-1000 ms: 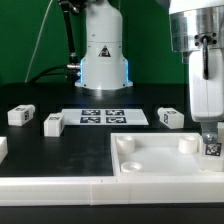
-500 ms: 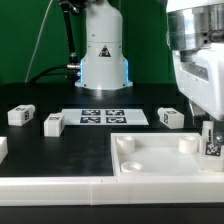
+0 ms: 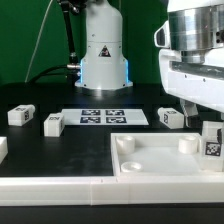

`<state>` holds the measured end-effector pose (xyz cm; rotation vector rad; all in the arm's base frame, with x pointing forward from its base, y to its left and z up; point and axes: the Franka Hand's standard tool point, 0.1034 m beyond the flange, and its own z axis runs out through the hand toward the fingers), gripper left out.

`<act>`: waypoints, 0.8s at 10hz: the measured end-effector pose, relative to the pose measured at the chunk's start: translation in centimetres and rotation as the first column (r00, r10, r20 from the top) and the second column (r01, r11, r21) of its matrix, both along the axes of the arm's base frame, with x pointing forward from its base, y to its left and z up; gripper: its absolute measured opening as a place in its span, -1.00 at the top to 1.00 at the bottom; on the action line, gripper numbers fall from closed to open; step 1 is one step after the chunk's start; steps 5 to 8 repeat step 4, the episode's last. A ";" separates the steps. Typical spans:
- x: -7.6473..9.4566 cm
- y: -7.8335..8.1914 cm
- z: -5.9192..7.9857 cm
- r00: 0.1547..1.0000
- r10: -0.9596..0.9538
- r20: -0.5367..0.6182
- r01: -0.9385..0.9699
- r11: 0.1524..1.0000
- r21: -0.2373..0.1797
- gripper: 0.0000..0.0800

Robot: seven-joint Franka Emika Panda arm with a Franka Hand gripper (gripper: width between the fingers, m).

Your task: Assemble one leg

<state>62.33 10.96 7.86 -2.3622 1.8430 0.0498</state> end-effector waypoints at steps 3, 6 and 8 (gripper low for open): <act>0.0 0.0 0.0 1.000 0.000 0.000 0.000 1.000 0.000 -0.62; 0.0 0.0 0.0 1.000 0.000 0.000 0.000 1.000 0.000 -0.62; 0.0 0.0 0.0 1.000 0.000 0.000 0.000 1.000 0.000 -0.62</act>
Offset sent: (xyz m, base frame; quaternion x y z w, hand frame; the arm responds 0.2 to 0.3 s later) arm 0.0000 0.0000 0.0000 0.0000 0.0000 0.0000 1.0000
